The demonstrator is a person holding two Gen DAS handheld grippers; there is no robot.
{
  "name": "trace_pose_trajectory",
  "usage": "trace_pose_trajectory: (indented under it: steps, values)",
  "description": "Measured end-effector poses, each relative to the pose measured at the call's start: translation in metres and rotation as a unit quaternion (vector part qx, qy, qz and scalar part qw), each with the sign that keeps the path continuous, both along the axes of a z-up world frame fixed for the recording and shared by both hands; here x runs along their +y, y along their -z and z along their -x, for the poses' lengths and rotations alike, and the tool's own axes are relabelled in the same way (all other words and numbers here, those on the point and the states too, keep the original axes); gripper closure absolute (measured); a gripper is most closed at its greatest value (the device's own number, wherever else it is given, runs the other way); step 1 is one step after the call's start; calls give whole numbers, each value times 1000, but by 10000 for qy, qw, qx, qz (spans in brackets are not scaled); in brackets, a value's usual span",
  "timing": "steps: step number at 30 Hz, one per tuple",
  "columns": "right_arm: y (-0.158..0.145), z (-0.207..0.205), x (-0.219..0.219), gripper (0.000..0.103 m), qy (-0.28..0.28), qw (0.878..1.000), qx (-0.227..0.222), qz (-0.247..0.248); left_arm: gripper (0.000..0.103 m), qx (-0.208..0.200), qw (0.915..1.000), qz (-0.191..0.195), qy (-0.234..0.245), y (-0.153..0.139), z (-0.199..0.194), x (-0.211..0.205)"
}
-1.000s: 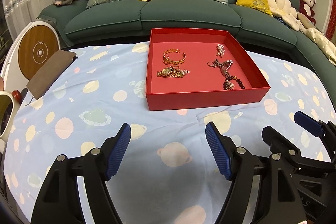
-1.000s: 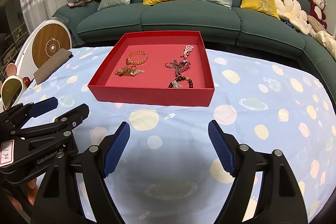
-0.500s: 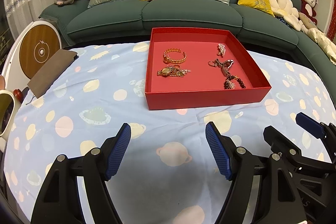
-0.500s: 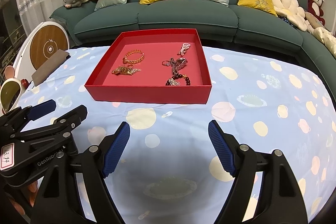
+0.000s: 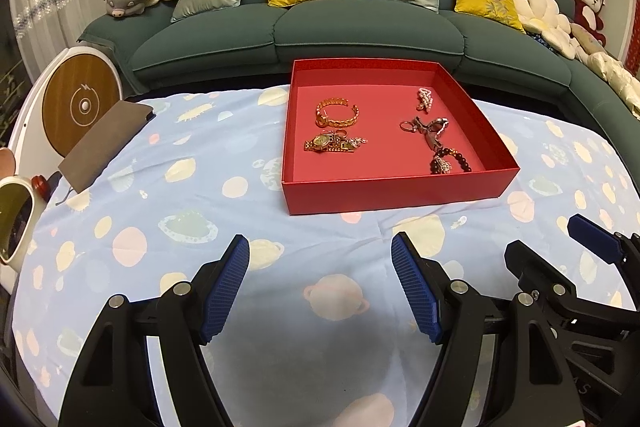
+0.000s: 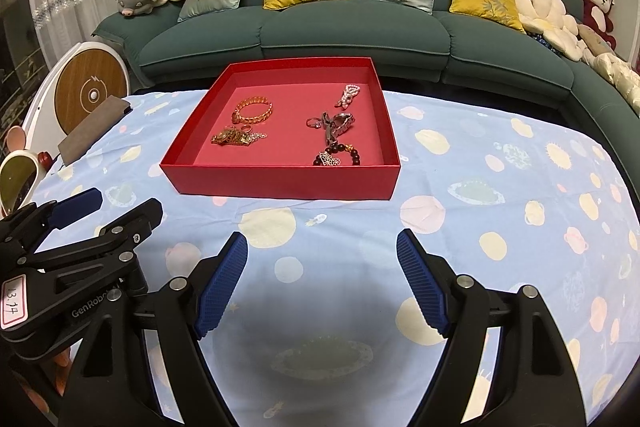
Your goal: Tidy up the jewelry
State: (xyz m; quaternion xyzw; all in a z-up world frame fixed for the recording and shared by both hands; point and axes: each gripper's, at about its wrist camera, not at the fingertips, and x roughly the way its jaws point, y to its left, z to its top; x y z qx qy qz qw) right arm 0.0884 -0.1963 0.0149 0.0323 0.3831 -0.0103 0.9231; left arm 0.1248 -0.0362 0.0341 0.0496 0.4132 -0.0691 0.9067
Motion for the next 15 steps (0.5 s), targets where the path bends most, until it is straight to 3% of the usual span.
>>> trace_pose_trajectory:
  steps: [15]
  values:
    - [-4, -1, 0, 28, 43, 10000, -43, -33, 32, -114, 9998, -121, -59, -5, 2, 1]
